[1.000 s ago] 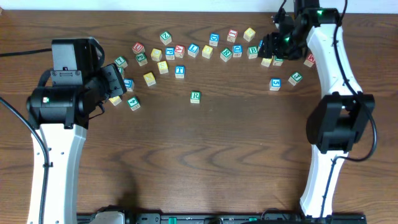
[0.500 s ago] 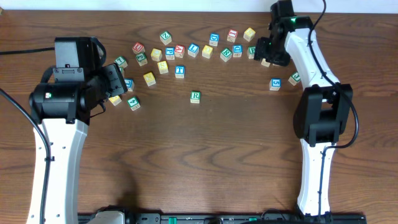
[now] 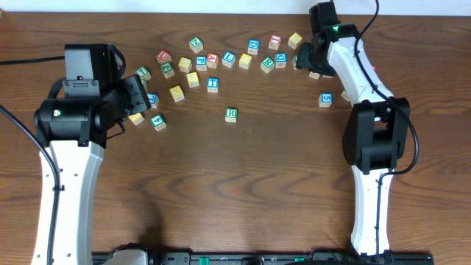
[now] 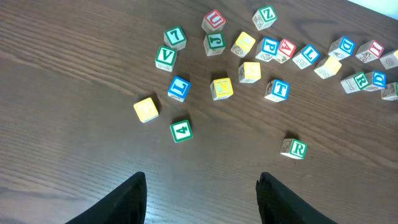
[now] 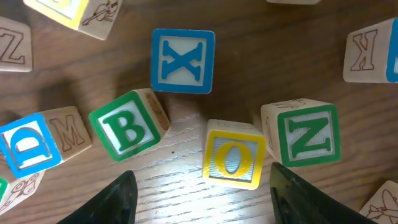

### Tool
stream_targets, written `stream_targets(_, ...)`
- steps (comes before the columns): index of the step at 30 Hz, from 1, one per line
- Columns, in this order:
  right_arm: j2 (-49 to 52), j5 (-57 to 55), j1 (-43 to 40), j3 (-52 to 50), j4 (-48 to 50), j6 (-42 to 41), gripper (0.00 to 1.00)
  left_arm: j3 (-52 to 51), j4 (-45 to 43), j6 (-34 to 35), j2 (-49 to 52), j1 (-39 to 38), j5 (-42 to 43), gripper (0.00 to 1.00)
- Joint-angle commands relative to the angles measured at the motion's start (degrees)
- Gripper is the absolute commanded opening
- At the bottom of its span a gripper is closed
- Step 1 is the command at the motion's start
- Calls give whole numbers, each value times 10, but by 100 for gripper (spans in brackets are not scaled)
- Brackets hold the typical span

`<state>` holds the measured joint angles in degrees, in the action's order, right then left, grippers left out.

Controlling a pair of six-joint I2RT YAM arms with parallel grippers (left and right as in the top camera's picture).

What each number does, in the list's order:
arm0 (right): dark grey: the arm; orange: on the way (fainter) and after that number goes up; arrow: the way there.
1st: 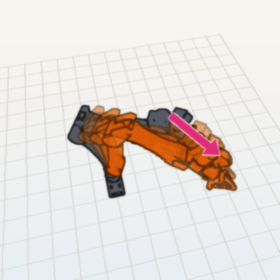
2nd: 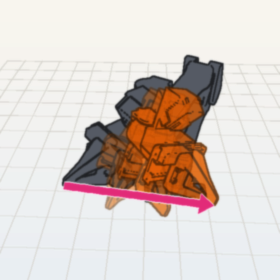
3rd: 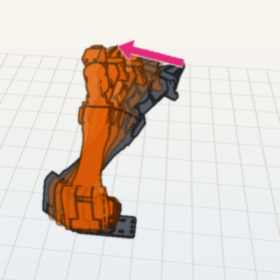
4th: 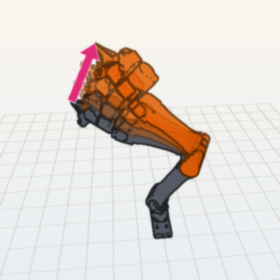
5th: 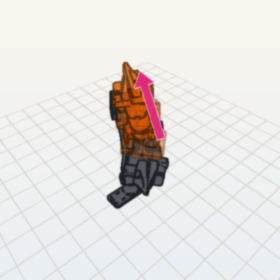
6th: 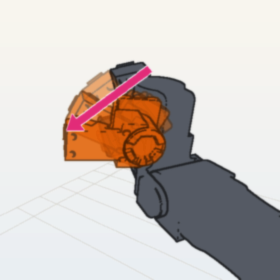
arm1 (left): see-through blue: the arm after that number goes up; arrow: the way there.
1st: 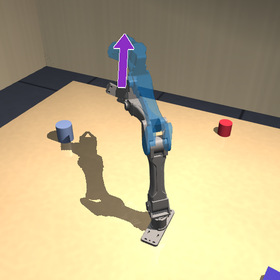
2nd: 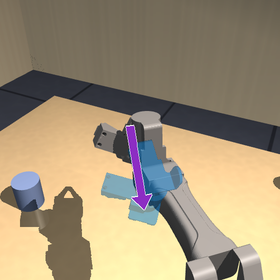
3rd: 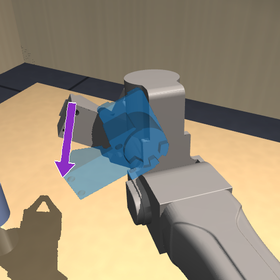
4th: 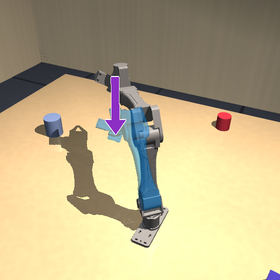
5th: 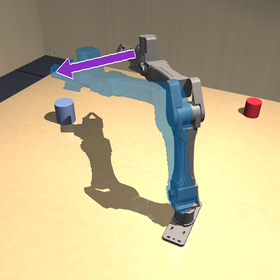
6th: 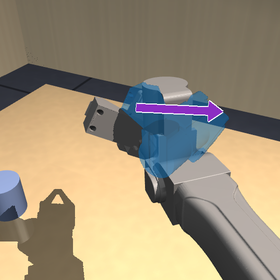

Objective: Spell out ROBOT
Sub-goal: 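Close the right gripper on the yellow O block and lift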

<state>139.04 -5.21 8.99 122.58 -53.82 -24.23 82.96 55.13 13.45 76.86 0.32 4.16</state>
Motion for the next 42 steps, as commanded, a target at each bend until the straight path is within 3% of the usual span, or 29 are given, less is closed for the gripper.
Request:
stream_targets(1,2,-18,4,-5,3,-21,63,10,1,-7,4,3,-1,56)
stream_targets(15,25,-24,4,-5,10,-21,62,10,1,-7,4,3,-1,56)
stream_targets(26,34,-53,4,-5,16,-18,50,10,1,-7,4,3,-1,56)
stream_targets(42,34,-54,8,-5,-2,-18,44,10,1,-7,4,3,-1,56)
